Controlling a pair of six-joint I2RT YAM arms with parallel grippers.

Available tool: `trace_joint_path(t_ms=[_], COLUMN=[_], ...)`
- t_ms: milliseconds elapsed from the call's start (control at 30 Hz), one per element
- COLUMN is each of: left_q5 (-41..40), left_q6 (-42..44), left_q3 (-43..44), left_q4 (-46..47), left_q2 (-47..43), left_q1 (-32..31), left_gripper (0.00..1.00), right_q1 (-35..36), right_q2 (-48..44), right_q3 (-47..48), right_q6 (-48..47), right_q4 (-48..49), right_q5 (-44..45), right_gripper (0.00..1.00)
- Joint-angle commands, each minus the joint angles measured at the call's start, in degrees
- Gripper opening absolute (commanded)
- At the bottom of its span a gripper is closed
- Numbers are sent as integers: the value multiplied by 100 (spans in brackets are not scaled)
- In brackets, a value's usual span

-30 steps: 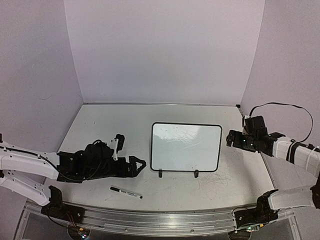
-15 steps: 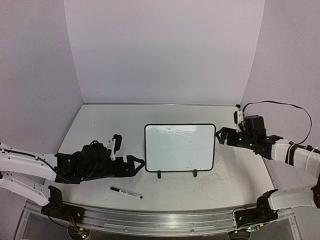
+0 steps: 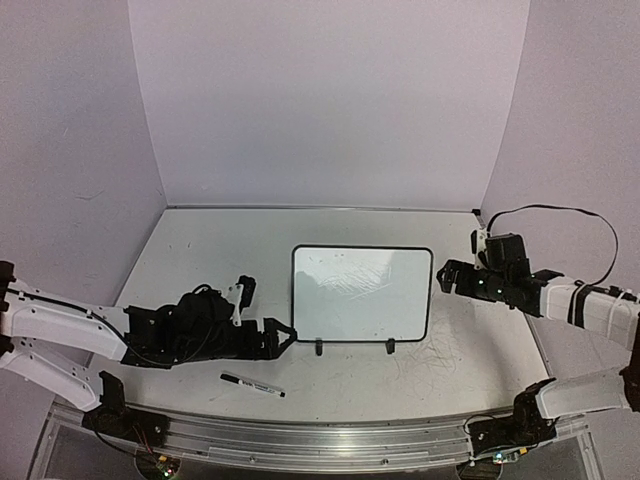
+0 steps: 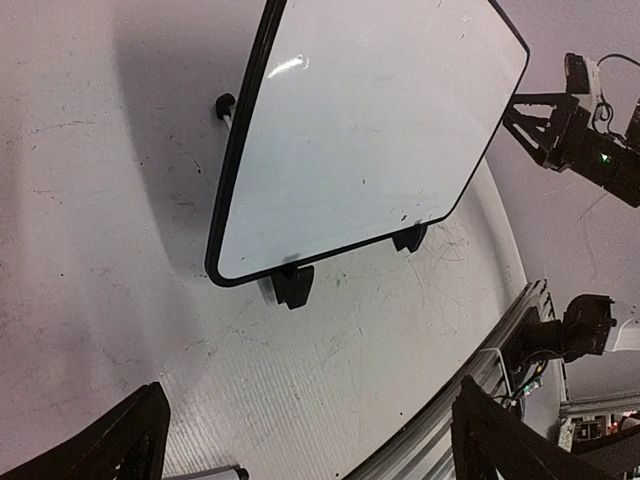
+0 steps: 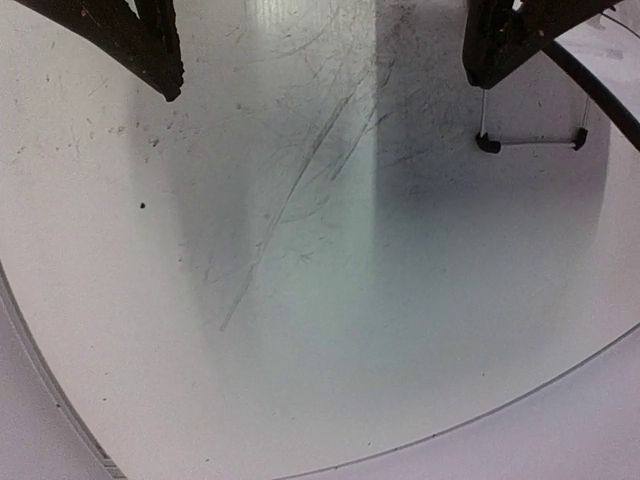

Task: Write a sentence on the whiteboard
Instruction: Move the whiteboard to the center of the board.

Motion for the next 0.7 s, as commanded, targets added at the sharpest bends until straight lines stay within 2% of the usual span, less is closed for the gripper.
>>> trace_joint_path(t_ms=[0,300,467,667], left_q5=[213,751,910,975], left_q6=[171,340,471,430], left_q3=[498,1210,1674,1981], left_q4=[186,257,298,291], left_q2=[382,1563,2258,2795], left_q1=[5,-30,-30,-32], left_gripper=[99,95,94,90], right_q1=[156,149,190,829], right_q2=[80,-772,-193,195], right_q3=[237,297,480,738], right_q6=[128,220,61,72], right_q4=[118,-326,-418,-104], right_q5=[-211,804,625,297], right_gripper=[98,98,98,98])
